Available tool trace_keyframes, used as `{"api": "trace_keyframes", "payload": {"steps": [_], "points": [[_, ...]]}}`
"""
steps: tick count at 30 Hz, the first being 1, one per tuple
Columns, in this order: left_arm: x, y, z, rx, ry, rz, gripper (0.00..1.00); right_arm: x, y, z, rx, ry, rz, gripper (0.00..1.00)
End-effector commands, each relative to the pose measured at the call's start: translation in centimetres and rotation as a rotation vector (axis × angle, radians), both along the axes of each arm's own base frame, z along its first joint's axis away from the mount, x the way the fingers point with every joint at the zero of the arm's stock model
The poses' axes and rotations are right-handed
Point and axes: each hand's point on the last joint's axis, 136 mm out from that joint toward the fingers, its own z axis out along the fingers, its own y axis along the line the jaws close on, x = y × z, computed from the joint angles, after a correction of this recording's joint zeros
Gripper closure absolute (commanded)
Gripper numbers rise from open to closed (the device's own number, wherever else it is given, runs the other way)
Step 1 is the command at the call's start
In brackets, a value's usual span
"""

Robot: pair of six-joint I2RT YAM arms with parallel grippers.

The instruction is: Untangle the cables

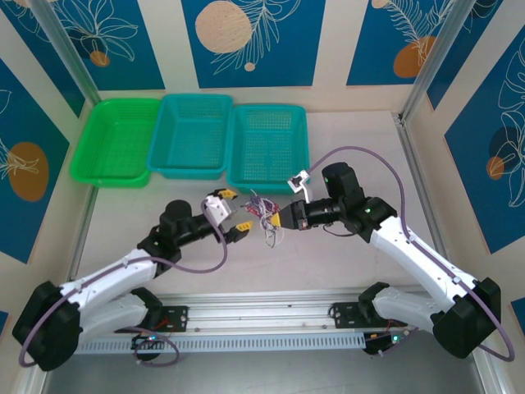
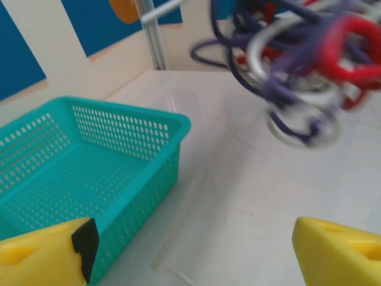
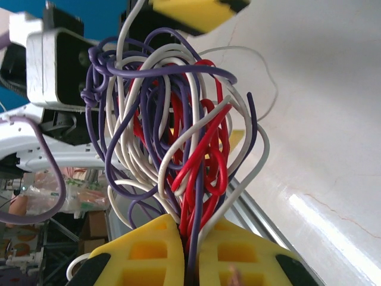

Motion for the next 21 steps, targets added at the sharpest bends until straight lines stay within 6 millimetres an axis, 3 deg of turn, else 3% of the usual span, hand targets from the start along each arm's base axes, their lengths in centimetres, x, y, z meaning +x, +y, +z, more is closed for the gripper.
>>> {"api": "trace_keyframes", "payload": {"steps": [1, 3, 4, 6, 8, 12, 14, 18, 21], "points": [[0.7, -1.2, 4.4, -0.094, -0.141, -0.025, 0.16, -0.9, 0.6, 0.9, 0.032, -0.001, 0.045, 1.00], [0.9, -1.6, 4.3, -0.090, -0.125, -0.036, 0.30, -1.1, 0.8, 0.8, 0.040, 0.003, 0.054, 1.00], [0.8, -1.8, 4.1, -0.084, -0.115, -0.050, 0.48, -1.1, 0.9, 0.8, 0.042, 0.000, 0.056, 1.00], [0.3, -2.0, 3.7, -0.079, -0.090, -0.080, 1.00, -0.8, 0.8, 0.6, 0.028, -0.003, 0.034, 1.00], [0.2, -1.8, 3.6, -0.095, -0.056, -0.068, 1.00, 0.3, 0.0, -0.7, -0.031, 0.004, -0.052, 0.99], [0.6, -0.1, 3.8, -0.147, 0.013, 0.039, 1.00, 3.6, -4.4, -6.4, -0.164, 0.137, -0.344, 0.95], [0.9, 0.9, 3.9, -0.160, 0.041, 0.103, 1.00, 4.0, -6.5, -10.1, -0.186, 0.231, -0.460, 0.80], [0.4, 1.8, 3.3, -0.156, 0.111, 0.132, 1.00, 1.8, -10.0, -17.7, -0.372, 0.384, -0.575, 0.75], [-0.7, 1.3, 1.9, -0.156, 0.171, 0.078, 1.00, 0.3, -10.6, -19.3, -0.425, 0.417, -0.565, 0.76]]}}
